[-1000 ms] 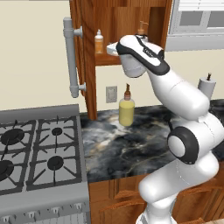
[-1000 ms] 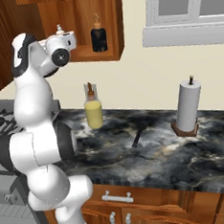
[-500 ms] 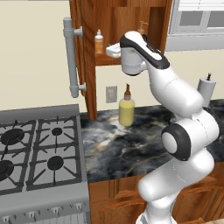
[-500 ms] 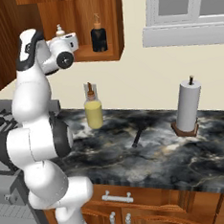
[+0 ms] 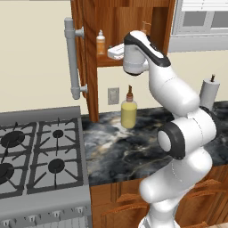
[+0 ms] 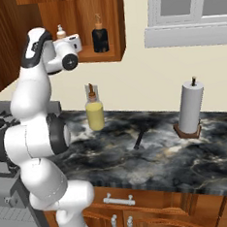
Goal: Pick the soap dispenser and dish brush from the cabinet and place them on the counter.
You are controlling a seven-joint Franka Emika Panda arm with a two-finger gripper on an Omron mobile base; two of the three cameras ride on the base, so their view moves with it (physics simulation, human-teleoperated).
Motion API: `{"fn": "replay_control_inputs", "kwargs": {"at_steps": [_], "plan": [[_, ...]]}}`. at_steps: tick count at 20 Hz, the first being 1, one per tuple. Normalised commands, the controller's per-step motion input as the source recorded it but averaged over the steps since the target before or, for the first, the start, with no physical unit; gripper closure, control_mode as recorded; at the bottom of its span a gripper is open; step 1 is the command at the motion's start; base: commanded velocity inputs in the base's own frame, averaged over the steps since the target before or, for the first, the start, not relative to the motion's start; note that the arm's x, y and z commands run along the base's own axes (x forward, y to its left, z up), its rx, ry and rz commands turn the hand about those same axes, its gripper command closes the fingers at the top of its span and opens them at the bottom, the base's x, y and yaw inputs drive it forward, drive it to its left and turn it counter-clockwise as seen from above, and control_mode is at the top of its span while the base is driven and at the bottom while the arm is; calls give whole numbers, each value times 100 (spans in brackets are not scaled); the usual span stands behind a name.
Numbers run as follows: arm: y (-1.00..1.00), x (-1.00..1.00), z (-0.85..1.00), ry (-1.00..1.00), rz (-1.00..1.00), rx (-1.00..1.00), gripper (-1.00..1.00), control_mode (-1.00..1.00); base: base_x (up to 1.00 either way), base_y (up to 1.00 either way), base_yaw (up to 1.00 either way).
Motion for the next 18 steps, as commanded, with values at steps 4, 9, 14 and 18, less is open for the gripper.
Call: {"fn": "replay_control_inputs", "kwargs": {"at_steps": [4, 9, 14, 18], "plan": [[0, 15, 0, 0, 2, 0, -100, -100, 0, 0, 0], [3, 14, 0, 0, 2, 0, -100, -100, 0, 0, 0], [7, 14, 0, 0, 1, 0, -100, -100, 0, 0, 0], [8, 15, 0, 0, 1, 0, -100, -100, 0, 0, 0]]}}
